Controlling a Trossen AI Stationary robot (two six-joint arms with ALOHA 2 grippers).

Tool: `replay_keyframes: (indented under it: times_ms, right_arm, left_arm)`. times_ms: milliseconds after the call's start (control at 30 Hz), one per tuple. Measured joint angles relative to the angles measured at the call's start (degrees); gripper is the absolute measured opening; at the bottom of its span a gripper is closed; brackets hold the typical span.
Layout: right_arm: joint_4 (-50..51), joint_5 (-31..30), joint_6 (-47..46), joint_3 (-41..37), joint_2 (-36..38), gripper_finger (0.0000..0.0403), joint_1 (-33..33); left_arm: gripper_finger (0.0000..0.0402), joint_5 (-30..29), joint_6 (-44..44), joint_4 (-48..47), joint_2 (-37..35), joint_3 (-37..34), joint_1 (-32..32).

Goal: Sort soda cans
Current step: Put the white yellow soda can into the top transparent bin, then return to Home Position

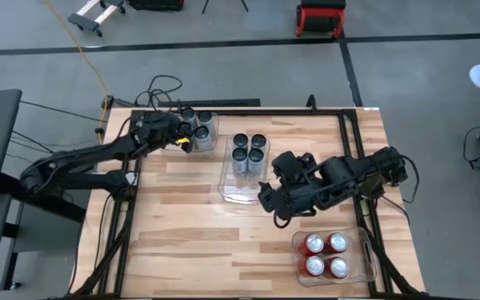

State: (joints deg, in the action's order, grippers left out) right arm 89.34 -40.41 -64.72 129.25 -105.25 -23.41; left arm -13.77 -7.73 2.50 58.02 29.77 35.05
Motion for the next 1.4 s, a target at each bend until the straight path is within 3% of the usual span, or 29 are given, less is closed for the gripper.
replay_keyframes:
  times_ms: [333, 800, 1100, 1267, 1400]
  right_arm:
    - [0.11, 0.01, -0.86, 0.0, 0.0, 0.0384, -1.69]
    - [0.66, -2.29, 0.93, 0.0, 0.03, 0.0384, -2.05]
    - [-1.7, -16.02, 13.93, 1.42, 1.55, 0.0379, -4.85]
    - [0.84, -14.16, 28.0, 0.34, 1.61, 0.0369, -2.78]
    - [0.7, -13.1, 25.38, 0.26, 1.32, 0.0349, -2.32]
  left_arm:
    - [0.0305, 6.48, -2.8, 1.25, 4.66, 1.04, -0.25]
    - [0.0318, 6.33, 5.48, -19.2, -5.13, 11.75, -0.26]
    - [0.0318, 7.67, 0.93, -31.65, -13.07, 24.5, -0.26]
    - [0.0318, 9.0, 6.82, -32.04, -15.37, 30.08, -0.54]
    - [0.0313, 9.02, 11.65, -32.8, -16.26, 31.38, -2.32]
